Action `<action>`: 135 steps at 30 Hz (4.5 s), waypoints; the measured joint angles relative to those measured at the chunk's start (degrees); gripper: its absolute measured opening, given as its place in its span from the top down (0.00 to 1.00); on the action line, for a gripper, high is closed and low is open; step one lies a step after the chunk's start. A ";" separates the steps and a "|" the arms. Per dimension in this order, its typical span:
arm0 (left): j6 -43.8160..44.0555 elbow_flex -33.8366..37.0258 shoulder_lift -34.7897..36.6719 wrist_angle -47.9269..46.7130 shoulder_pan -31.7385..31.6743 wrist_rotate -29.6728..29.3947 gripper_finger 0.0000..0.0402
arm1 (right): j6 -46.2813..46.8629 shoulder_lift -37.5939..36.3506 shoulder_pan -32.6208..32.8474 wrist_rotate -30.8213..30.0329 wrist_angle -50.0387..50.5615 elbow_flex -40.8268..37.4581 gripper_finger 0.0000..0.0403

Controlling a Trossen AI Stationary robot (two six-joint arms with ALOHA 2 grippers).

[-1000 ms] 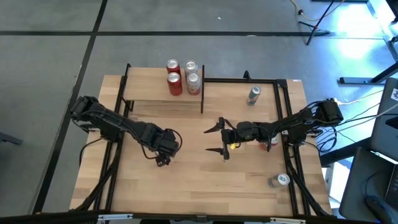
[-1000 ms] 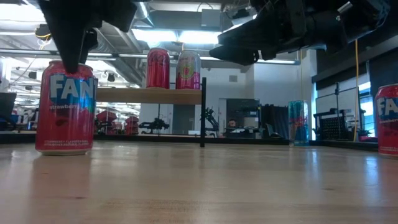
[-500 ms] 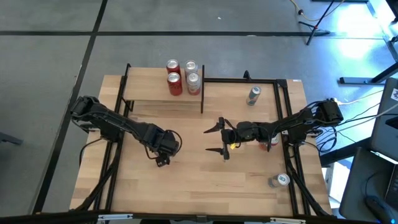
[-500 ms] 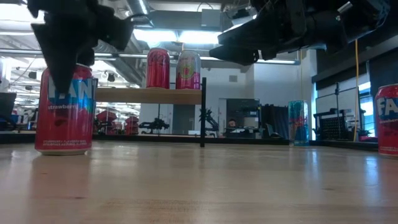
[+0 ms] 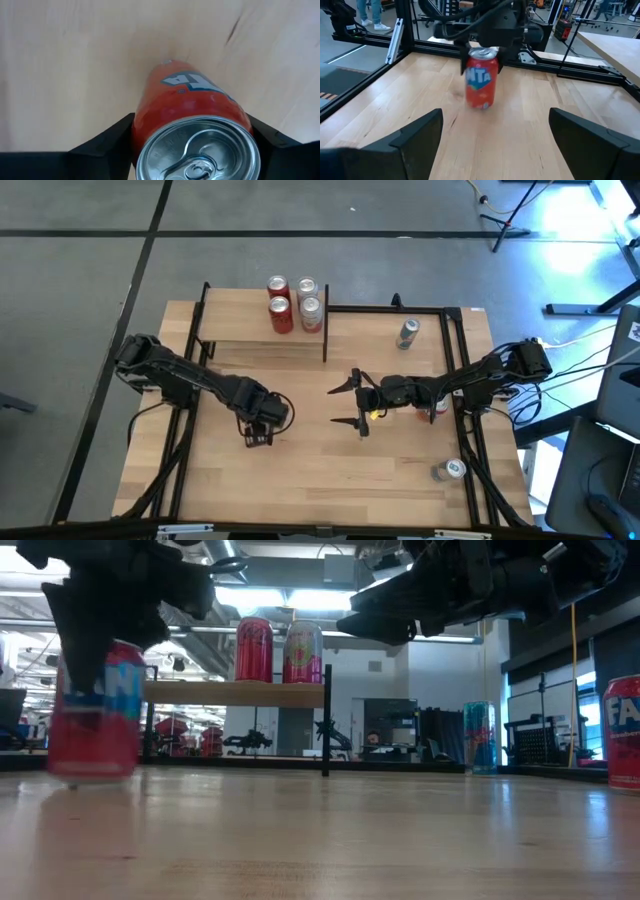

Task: Place canned beverage on shelf
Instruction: Put the left red soda can on the shelf

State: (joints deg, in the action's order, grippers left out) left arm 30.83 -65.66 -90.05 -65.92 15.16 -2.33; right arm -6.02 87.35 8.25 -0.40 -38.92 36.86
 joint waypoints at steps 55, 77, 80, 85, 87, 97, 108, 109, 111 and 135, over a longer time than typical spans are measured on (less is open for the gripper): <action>-50.93 -47.46 -9.30 -23.98 -63.79 5.33 0.40 | 4.25 -0.04 0.00 -2.00 4.71 0.00 0.13; -47.15 -45.98 -9.37 -24.08 -63.62 -5.15 0.40 | 2.78 -0.04 0.00 -2.58 4.76 0.00 0.13; -44.66 -45.97 -9.74 -23.91 -62.86 -7.72 0.40 | 2.57 -0.04 0.00 -2.58 4.79 0.00 0.13; -46.64 -45.91 -9.76 -24.10 -62.60 -4.04 0.38 | 2.34 -0.04 -0.01 -2.12 4.88 0.00 0.13; -48.65 -45.91 -9.76 -24.08 -62.65 -2.29 0.38 | 2.32 -0.04 -0.01 -1.29 5.13 0.00 0.13; -50.92 -40.67 -8.46 -23.41 -62.45 -4.43 0.38 | 0.99 -0.04 -0.01 -1.08 6.34 0.00 0.13; -52.41 -40.25 -8.62 -21.83 -62.02 -4.71 0.35 | 0.02 -0.04 -0.02 -1.03 6.08 0.00 0.13; -52.43 -40.25 -8.64 -21.83 -62.04 -4.63 0.33 | 0.02 -0.04 -0.02 -0.82 6.08 0.00 0.13; -52.46 -40.25 -8.69 -21.81 -62.02 -4.65 0.29 | 0.03 -0.04 -0.02 0.02 6.08 0.00 0.13; -58.06 -39.99 -1.74 -15.58 -61.86 -7.10 0.20 | -0.01 -0.04 -0.02 0.02 5.79 0.00 0.13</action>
State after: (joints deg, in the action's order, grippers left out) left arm -27.24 -105.65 -91.79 -81.49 -46.70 -9.43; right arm -6.03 87.31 8.23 -0.38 -33.12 36.86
